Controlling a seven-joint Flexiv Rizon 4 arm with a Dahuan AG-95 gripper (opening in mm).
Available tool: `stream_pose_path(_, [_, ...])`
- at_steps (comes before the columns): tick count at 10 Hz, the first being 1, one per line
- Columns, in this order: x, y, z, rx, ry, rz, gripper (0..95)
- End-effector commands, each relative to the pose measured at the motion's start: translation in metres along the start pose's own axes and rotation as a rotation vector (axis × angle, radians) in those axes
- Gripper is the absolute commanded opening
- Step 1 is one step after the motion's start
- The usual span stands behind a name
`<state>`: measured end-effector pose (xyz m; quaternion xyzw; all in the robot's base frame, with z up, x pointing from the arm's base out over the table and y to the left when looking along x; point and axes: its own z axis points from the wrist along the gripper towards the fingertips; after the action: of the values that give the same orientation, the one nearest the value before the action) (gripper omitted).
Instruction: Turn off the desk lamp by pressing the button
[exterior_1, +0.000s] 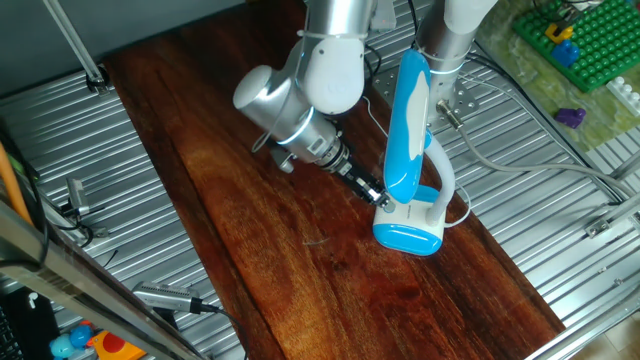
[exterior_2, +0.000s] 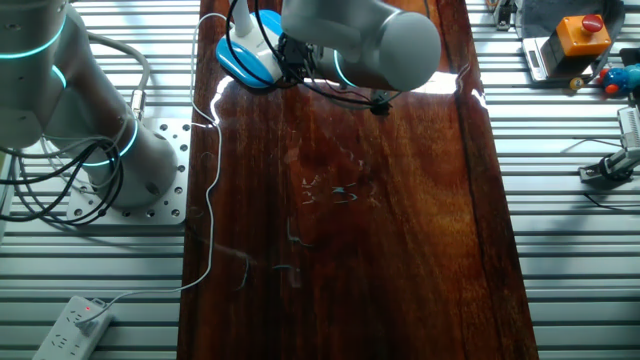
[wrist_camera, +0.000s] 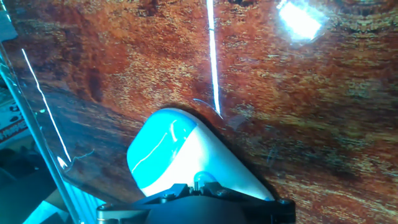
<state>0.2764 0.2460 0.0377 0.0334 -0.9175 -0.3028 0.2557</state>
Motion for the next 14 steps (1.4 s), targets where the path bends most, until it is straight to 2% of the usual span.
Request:
stream_pose_path(1, [0.002,0.001,-0.002,-0.014,-0.005,0.004,0.0])
stream_pose_path(3, [0.007,0.012,-0.017,-0.006,-0.008,0.019,0.0])
stream_pose_path(5, [0.004,0.014,-0.037,0.019,-0.018,0.012,0.0])
stream_pose_path(6, [-0.002,0.016,-0.057,0.149,-0.077,-0.024,0.0])
stream_pose_path(7, [-0.008,0.017,-0.074,0.272,-0.172,-0.061,0.0])
stream_pose_path(8, [-0.01,0.017,-0.079,0.299,-0.194,-0.067,0.0])
stream_pose_path(9, [-0.019,0.022,-0.102,0.347,-0.22,-0.07,0.0])
stream_pose_path(10, [-0.026,0.026,-0.116,0.369,-0.225,-0.065,0.0])
stream_pose_path(11, [-0.03,0.028,-0.123,0.38,-0.229,-0.065,0.0])
stream_pose_path(13, [-0.041,0.028,-0.142,0.393,-0.235,-0.078,0.0])
stream_pose_path(14, [-0.044,0.027,-0.146,0.393,-0.233,-0.089,0.0])
